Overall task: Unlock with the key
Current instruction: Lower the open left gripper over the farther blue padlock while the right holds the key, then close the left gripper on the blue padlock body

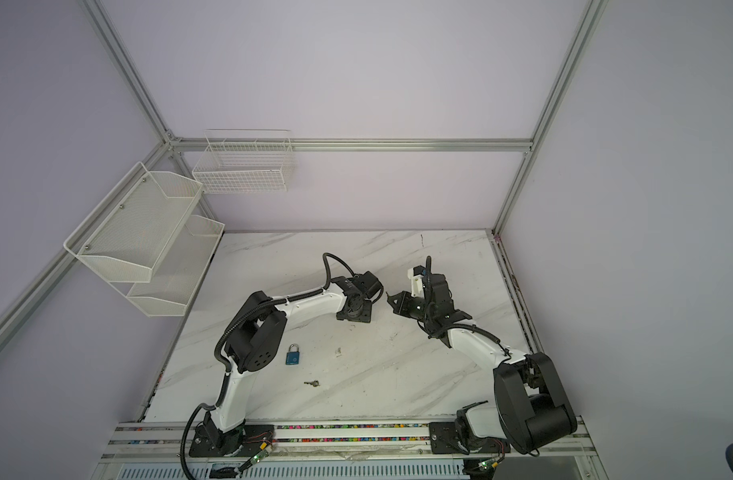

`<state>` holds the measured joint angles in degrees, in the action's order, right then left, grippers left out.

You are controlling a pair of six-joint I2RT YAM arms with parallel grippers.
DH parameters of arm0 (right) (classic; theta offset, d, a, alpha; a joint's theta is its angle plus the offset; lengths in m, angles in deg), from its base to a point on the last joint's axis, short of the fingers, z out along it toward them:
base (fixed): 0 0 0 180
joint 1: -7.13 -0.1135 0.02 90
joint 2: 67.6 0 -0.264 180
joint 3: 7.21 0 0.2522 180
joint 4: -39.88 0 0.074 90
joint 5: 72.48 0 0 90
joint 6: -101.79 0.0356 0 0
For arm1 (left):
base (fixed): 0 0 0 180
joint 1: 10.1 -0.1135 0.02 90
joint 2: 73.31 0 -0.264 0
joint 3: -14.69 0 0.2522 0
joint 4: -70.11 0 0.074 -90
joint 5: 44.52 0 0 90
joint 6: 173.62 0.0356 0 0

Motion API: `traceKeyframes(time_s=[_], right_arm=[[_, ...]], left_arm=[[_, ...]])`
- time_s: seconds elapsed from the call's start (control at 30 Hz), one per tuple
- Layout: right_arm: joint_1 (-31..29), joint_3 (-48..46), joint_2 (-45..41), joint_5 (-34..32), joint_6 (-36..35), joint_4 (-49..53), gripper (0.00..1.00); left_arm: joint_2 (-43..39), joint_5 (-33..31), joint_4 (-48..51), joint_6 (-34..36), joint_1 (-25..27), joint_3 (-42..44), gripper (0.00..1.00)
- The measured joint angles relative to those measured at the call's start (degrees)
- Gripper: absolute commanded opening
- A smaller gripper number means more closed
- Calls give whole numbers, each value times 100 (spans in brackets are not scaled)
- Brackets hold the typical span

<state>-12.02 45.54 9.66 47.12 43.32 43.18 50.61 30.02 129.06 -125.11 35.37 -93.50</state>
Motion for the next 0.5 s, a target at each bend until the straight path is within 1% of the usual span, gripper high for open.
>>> traceKeyframes(time_s=[0.3, 0.5], right_arm=[[17, 28, 81, 0, -79, 4, 0], [26, 142, 210, 22, -208, 76, 0]], left_arm=[[173, -116, 26, -4, 4, -225, 63], [184, -146, -9, -50, 7, -234, 60]])
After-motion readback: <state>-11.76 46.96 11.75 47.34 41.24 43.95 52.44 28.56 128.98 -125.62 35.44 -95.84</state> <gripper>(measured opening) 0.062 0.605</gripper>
